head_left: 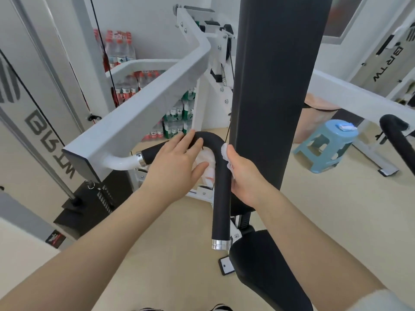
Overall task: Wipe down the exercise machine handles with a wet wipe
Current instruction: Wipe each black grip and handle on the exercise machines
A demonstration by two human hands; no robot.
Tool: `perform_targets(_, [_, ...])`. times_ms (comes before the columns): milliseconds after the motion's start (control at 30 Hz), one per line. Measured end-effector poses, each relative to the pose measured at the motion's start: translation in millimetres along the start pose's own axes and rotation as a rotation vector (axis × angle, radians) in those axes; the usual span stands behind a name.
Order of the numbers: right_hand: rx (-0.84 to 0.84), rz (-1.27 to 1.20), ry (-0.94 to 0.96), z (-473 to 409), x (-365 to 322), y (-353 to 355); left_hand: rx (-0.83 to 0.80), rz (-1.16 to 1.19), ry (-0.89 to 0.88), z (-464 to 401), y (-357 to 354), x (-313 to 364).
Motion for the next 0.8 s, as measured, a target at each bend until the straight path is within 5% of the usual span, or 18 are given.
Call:
perform_targets(200, [-0.153, 0.373, -0.050, 19, 43, 5, 0.159, 0.470, 0.168, 18, -7, 14])
perform_targets(300, [-0.080, 0.430, 0.017, 14, 28, 6, 0.148, 0.628, 0.277, 27, -15, 22])
perform_targets(400, [-0.102, 0.352, 0.053, 14, 30, 3, 0.194, 0.681, 0.327, 35, -16, 27])
perform_targets(633, [-0.152, 0.592, 0.026, 40, 65, 0, 0.159, 0.774, 0.356, 41, -21, 37])
perform_targets(800, [-0.045, 0.393, 0.142, 26, 40, -1, 0.133, 0.764, 0.360, 39, -19, 36])
Point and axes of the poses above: each hand's wrist, its own z-axis away from the middle knuckle, its own y-axis out of the back of the hand, x = y × z, the point moved 8 cm from there along -z, towards the middle knuckle, and after that the axes turned 15 degrees about -y, right-handed, at the moved point
